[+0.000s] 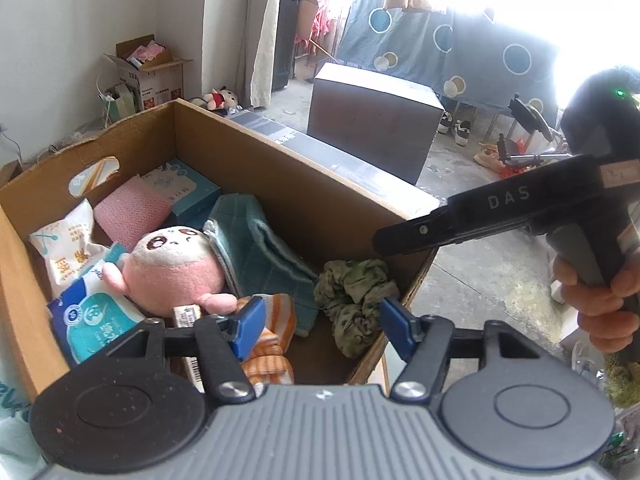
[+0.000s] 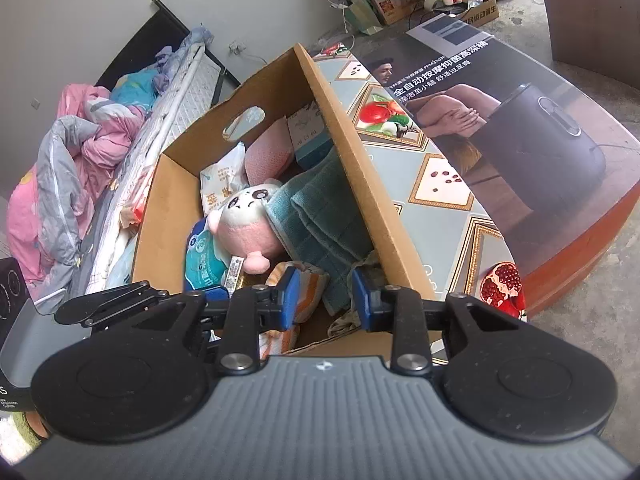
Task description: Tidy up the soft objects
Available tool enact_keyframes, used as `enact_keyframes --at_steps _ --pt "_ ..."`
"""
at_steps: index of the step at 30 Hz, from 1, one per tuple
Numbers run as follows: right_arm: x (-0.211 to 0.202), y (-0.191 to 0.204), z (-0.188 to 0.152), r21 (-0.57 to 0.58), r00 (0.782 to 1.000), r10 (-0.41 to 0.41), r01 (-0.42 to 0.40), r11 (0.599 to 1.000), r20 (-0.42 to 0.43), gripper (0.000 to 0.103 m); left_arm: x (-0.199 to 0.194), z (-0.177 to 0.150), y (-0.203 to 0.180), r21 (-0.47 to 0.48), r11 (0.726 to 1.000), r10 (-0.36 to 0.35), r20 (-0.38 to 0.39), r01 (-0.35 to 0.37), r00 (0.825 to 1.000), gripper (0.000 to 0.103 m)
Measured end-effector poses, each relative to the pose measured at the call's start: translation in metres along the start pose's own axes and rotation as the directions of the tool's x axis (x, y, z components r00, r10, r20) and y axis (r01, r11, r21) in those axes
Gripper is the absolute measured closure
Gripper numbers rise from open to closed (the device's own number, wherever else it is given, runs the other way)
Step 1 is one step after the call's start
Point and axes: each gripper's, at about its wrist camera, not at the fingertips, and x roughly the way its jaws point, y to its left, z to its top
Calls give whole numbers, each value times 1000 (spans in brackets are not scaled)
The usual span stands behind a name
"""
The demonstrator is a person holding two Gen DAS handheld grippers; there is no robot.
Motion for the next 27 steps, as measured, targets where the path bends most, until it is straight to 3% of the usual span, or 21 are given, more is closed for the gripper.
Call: enact_keyframes --at_steps 2,7,9,13,19,21,24,27 --pt "-10 1 -6 -4 999 9 -9 1000 47 62 -15 -4 -1 16 999 41 16 -42 999 23" --pt "-39 9 -27 -48 976 -3 14 999 219 41 -60 -21 7 -35 983 181 60 -179 982 11" --pt "-46 15 -40 -57 960 -38 56 997 277 25 -77 -31 14 -89 969 236 67 -230 969 6" --pt "-46 36 -64 -124 936 -128 177 976 329 18 -114 -60 27 -211 917 360 67 -339 930 0" --pt "-31 81 -96 -234 904 -264 352 906 338 1 -140 -100 40 -364 810 487 -22 -460 873 0" --pt "-26 96 -105 -288 892 -293 397 871 344 1 -140 -108 43 -397 786 494 -57 -474 868 0" --pt "-20 118 -117 -367 873 -335 459 809 355 1 -141 -118 44 -414 771 498 -80 -484 863 0" --pt "-23 132 -126 -433 856 -341 497 752 388 1 -144 -123 42 -424 740 540 -87 -522 837 0"
